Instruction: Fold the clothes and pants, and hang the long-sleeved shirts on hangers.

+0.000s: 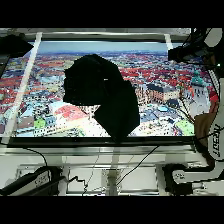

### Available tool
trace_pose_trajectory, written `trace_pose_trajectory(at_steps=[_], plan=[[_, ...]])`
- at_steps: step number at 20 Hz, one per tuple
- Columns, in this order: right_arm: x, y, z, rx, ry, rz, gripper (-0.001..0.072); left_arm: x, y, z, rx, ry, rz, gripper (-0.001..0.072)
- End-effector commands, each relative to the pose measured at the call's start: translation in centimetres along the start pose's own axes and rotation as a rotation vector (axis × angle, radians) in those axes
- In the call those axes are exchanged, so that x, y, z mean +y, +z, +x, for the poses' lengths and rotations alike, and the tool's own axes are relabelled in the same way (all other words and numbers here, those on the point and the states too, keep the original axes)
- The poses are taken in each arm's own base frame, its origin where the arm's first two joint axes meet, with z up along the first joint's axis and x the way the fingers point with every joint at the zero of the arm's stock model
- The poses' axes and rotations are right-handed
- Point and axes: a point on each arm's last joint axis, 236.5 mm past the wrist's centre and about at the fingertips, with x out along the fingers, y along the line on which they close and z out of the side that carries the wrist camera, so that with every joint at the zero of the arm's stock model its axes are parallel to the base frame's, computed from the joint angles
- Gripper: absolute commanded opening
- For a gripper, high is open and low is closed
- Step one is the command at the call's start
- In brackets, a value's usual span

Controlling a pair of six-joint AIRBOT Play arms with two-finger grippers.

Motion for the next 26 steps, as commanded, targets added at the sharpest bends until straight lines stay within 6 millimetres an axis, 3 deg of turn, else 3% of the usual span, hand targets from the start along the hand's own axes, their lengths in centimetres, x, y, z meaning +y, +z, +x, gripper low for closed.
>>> trace_pose_trajectory(at_steps=[1,8,11,13,14,17,19,20,22,23,25,26], plan=[[0.0,0.0,0.0,0.000,0.000,0.000,0.0021,0.1,0.0,0.0,0.001,0.001,-0.001,0.0061],[0.2,0.1,0.0,-0.002,0.008,0.002,0.0021,-0.1,0.0,0.1,-0.001,-0.005,-0.003,0.0061],[0.6,0.4,-0.1,-0.018,0.023,0.011,0.0021,-1.4,0.8,0.4,-0.031,-0.069,-0.026,0.0061],[1.0,-0.2,-0.1,0.009,0.042,0.046,0.0022,-0.6,1.2,1.3,-0.045,-0.057,-0.024,0.0061],[1.5,-1.1,-0.1,0.047,0.061,0.048,0.0022,0.6,0.1,2.2,0.001,-0.032,-0.029,0.0061],[2.8,-2.6,-0.3,0.113,0.114,0.054,0.0022,5.1,-6.7,5.0,0.241,0.070,-0.046,0.0070],[4.0,-2.6,-0.3,0.116,0.167,0.062,0.0021,6.9,-12.3,6.9,0.364,0.075,-0.089,0.0070],[4.6,-2.7,-0.3,0.116,0.191,0.065,0.0022,7.7,-15.0,7.8,0.412,0.077,-0.132,0.0110],[5.4,-2.7,-0.1,0.117,0.226,0.067,0.0048,8.7,-20.2,9.7,0.466,0.080,-0.262,0.0534],[5.5,-2.7,0.2,0.112,0.228,0.070,0.0144,9.2,-22.7,10.6,0.478,0.093,-0.348,0.0633],[5.5,-2.7,0.7,0.108,0.227,0.074,0.0396,9.0,-26.1,12.2,0.466,0.085,-0.496,0.0652],[5.5,-2.7,0.9,0.106,0.226,0.075,0.0414,8.8,-27.3,13.1,0.442,0.077,-0.557,0.0638]])
